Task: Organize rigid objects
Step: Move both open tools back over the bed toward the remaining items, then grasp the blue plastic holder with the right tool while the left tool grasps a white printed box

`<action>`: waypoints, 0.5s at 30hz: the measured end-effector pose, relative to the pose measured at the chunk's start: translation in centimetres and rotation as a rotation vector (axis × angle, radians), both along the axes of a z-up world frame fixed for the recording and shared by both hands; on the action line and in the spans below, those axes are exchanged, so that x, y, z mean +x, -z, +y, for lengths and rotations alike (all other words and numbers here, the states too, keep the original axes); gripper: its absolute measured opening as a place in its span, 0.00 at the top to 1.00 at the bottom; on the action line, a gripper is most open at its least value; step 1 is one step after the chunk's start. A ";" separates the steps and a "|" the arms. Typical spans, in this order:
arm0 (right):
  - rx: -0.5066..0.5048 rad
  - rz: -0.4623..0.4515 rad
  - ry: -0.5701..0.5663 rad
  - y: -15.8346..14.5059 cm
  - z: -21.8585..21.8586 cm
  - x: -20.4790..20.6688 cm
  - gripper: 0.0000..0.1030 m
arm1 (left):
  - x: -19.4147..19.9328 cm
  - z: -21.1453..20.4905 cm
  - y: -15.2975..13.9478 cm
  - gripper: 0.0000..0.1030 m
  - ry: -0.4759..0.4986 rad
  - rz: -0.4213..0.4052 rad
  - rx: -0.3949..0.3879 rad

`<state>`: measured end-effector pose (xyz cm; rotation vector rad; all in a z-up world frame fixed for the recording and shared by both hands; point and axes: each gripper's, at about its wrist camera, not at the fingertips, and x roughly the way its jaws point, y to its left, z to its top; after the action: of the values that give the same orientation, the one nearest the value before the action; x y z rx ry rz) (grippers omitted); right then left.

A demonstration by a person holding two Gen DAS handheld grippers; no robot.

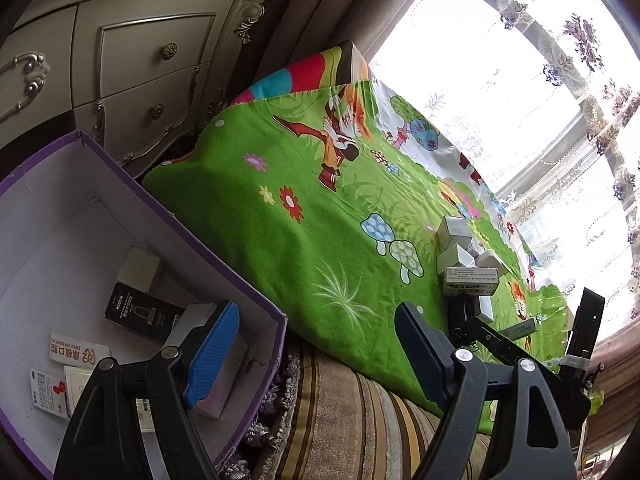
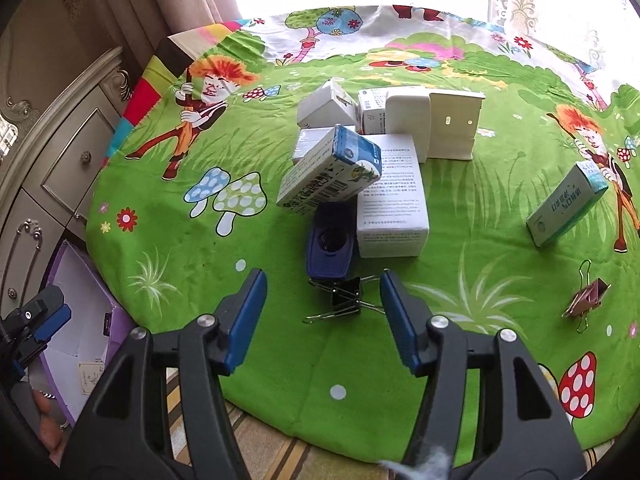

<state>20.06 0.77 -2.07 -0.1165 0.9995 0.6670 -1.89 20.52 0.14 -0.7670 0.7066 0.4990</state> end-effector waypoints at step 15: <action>-0.077 0.009 -0.003 1.3 1.9 1.1 0.46 | 1.5 -0.3 -0.2 0.21 0.036 -0.008 -0.003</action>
<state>21.20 2.63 -3.33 -0.1823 1.0336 0.6321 -0.43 20.27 0.36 -0.7570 0.7124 0.4616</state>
